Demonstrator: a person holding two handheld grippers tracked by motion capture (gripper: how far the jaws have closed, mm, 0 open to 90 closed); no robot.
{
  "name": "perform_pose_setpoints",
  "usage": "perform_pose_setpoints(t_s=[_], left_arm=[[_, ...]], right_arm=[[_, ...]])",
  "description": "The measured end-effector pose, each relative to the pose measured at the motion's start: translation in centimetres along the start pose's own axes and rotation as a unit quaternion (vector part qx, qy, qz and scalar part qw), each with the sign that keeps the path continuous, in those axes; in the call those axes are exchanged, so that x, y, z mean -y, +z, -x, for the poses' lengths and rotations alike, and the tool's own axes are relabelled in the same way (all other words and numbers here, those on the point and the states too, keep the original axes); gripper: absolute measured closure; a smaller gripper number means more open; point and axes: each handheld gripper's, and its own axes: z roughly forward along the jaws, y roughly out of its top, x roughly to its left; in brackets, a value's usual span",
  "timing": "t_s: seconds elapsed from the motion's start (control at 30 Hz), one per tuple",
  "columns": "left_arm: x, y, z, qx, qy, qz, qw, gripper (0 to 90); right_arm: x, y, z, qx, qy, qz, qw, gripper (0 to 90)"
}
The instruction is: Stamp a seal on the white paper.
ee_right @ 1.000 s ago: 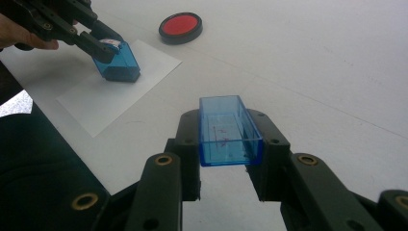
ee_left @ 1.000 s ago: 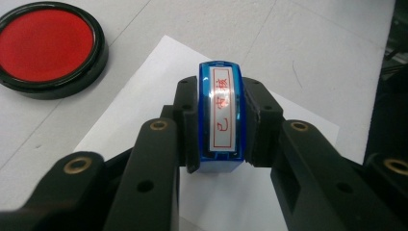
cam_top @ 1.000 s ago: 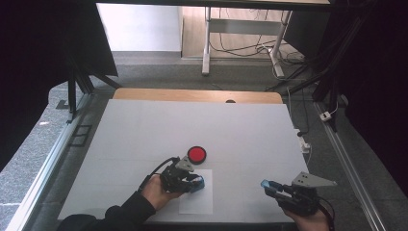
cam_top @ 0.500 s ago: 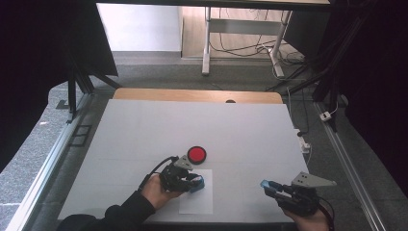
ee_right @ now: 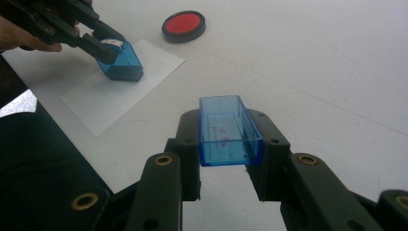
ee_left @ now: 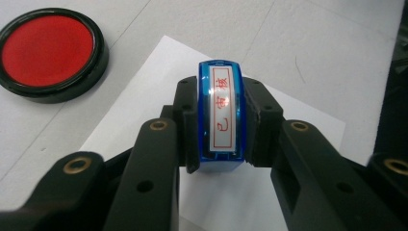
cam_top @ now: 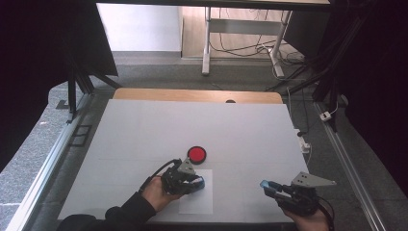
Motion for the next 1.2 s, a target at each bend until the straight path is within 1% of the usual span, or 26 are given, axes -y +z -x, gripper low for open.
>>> perform_pose_setpoints(t_s=[0.07,0.17,0.27,0.37,0.47,0.53,0.67,0.8,0.87,0.93,1.07,1.2], left_arm=[[0.1,0.0,-0.4,0.011,-0.011,0.005,0.9999,70.7],[0.3,0.1,-1.1,0.03,-0.031,0.012,0.999,70.7],[0.4,0.1,-1.4,0.04,-0.04,0.016,0.9982,70.7],[0.4,0.1,-1.4,0.039,-0.039,0.018,0.9983,70.6],[0.4,0.1,-1.1,0.031,-0.023,0.017,0.9991,70.6],[0.5,0.0,-1.1,0.032,-0.017,0.019,0.9992,70.5],[0.5,0.0,-1.2,0.034,-0.021,0.023,0.999,70.3],[0.3,0.0,-1.1,0.031,-0.019,0.018,0.9992,70.3],[0.3,-0.1,-1.3,0.039,-0.024,0.017,0.9988,70.2],[0.2,-0.2,-1.3,0.043,-0.029,0.023,0.9984,70.2],[0.0,-0.8,-1.2,0.045,-0.028,0.034,0.998,70.2],[-0.1,-1.3,-1.3,0.044,-0.028,0.04,0.9978,70.1]], right_arm=[[0.0,0.0,0.1,-0.003,0.002,-0.001,1.0,68.3],[0.0,0.0,0.1,-0.004,0.003,-0.001,1.0,68.3],[0.0,0.0,0.1,-0.005,0.003,-0.001,1.0,68.3],[0.0,0.1,0.0,-0.005,0.002,-0.001,1.0,68.3],[0.0,0.1,0.0,-0.005,0.002,-0.001,1.0,68.3],[0.0,0.0,0.0,-0.004,0.001,-0.001,1.0,68.3],[0.0,0.0,0.1,-0.004,0.001,0.0,1.0,68.3],[0.0,0.0,0.1,-0.004,0.0,0.0,1.0,68.2],[0.0,0.0,0.1,-0.004,0.0,0.0,1.0,68.2],[0.0,0.0,0.1,-0.004,0.0,0.001,1.0,68.3],[0.0,0.0,0.1,-0.004,0.0,0.002,1.0,68.2],[0.0,0.0,0.1,-0.003,0.0,0.002,1.0,68.3]])
